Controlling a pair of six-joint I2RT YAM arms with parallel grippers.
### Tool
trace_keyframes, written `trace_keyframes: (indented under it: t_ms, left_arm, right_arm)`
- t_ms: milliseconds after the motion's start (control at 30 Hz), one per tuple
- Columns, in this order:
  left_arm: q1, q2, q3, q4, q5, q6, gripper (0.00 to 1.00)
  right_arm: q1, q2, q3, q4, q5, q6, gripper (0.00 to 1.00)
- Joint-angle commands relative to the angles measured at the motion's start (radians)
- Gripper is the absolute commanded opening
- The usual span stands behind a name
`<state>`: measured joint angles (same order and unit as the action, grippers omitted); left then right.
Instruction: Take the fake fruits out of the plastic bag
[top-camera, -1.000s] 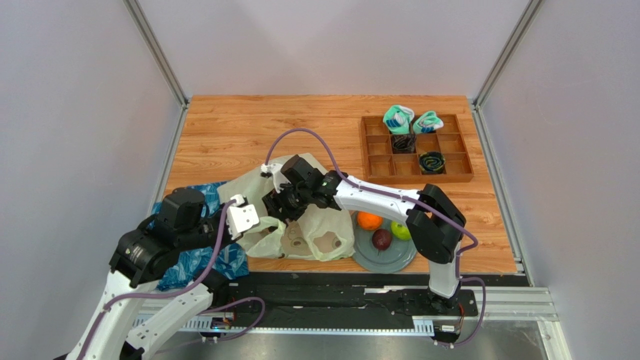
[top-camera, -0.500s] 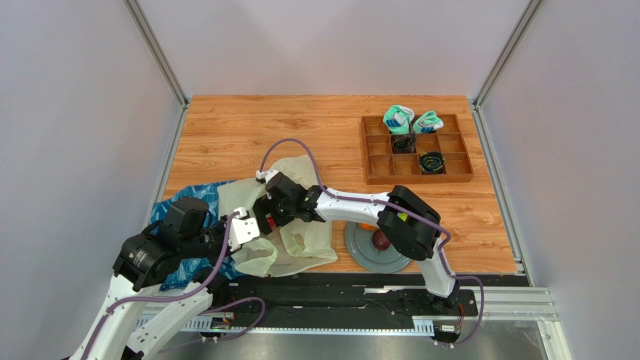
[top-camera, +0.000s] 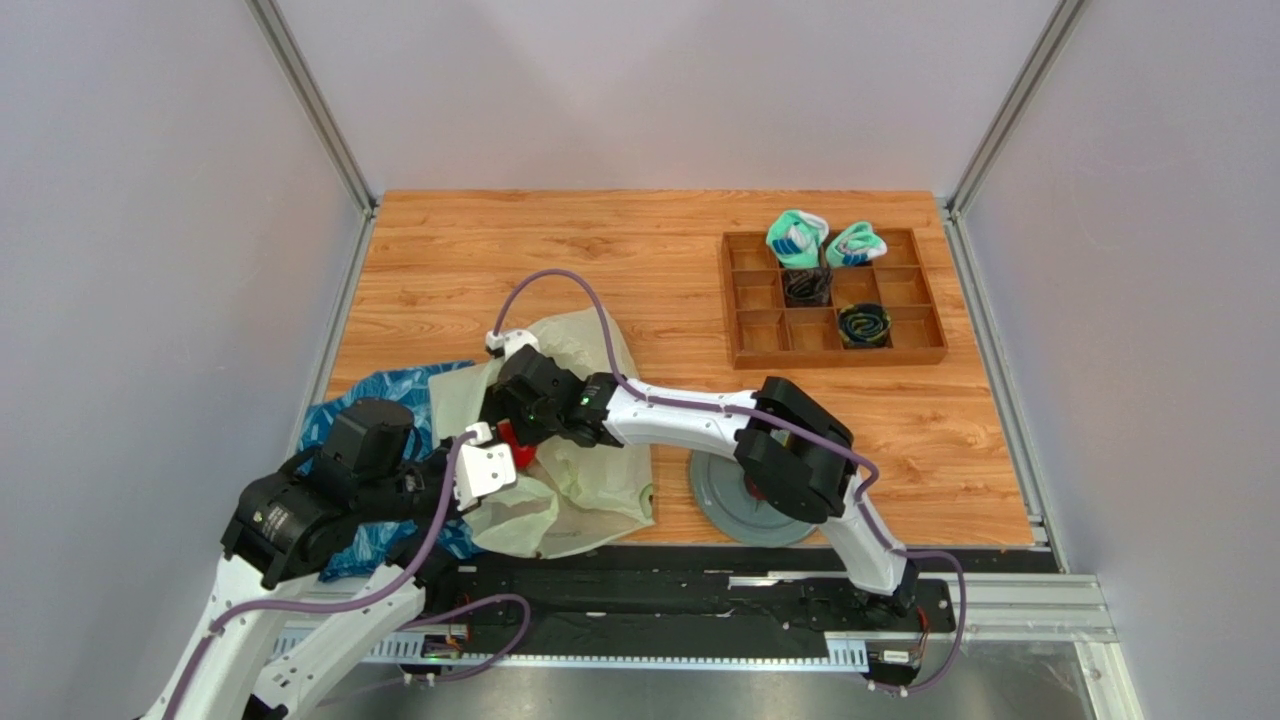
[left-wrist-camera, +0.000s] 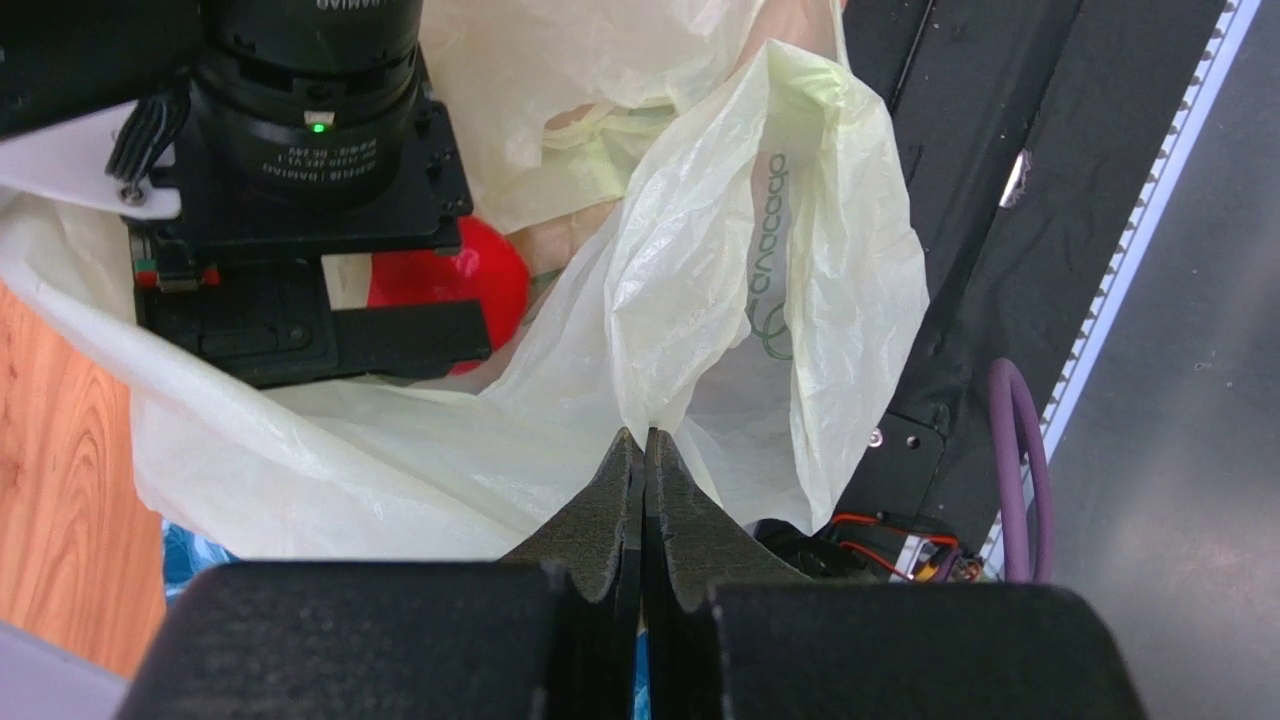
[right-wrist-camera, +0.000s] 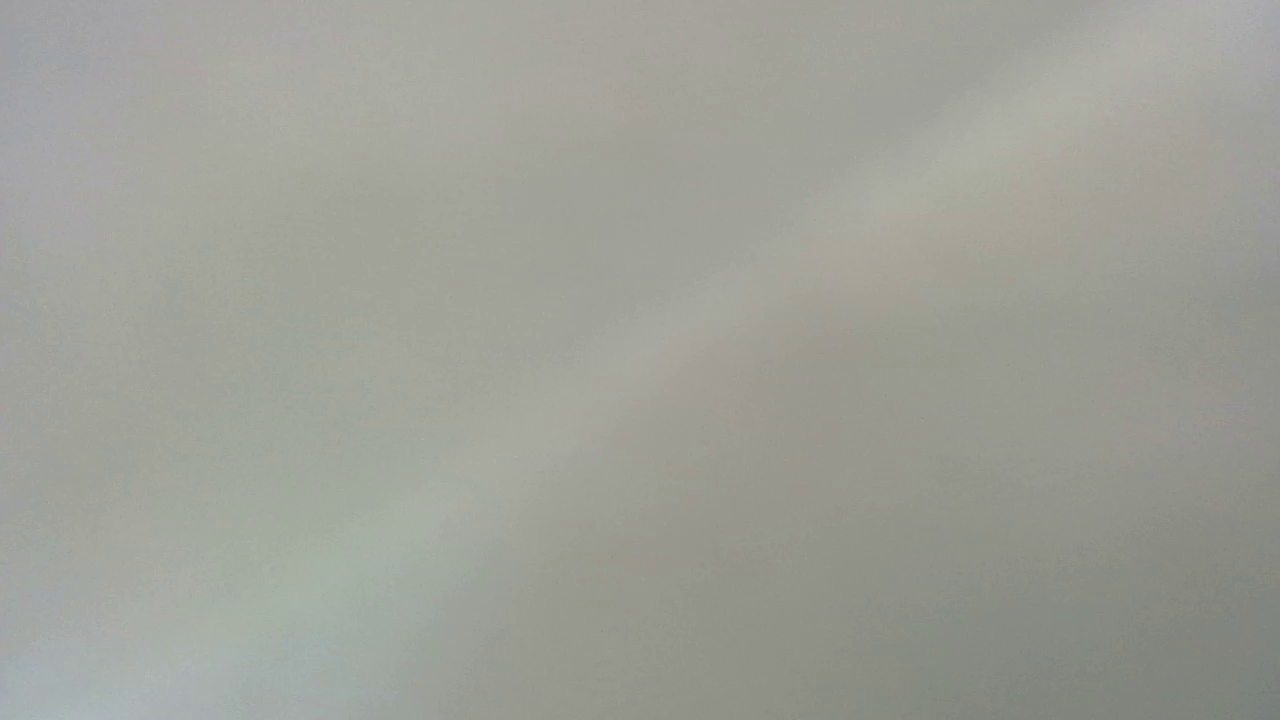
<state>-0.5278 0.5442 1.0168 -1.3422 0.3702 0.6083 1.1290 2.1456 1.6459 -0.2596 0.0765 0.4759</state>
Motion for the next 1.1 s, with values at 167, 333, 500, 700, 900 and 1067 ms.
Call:
trace_keyframes:
  t_ms: [167,333,500,700,900,1067]
  left_arm:
    - [0.005,0.022,0.034,-0.038,0.050,0.002,0.00]
    - [0.005,0.013,0.022,0.004,0.020,-0.016,0.00]
    - [0.005,-0.007,-0.004,0.107,-0.039,0.002,0.00]
    - [0.005,-0.015,-0.066,0.330,-0.151,0.068,0.00]
    - [0.005,0.063,-0.057,0.465,-0.189,0.111,0.00]
    - [0.005,0.080,-0.084,0.537,-0.148,0.081,0.00]
  right_arm:
    - [-0.005,0.080,0.069,0.046,-0.058,0.000,0.80]
    - [-0.035,-0.032,-0.018,0.060,-0.219,-0.104,0.53]
    - [-0.145,-0.222,-0.107,-0.038,-0.561,-0.232,0.48]
    - [-0.277,-0.270,0.061,-0.487,-1.024,-0.622,0.49]
    - [-0.373,-0.239,0.274,-0.811,-1.150,-0.779,0.49]
    - [-0.445,-0.363,0.333,-1.038,-1.025,-0.965,0.49]
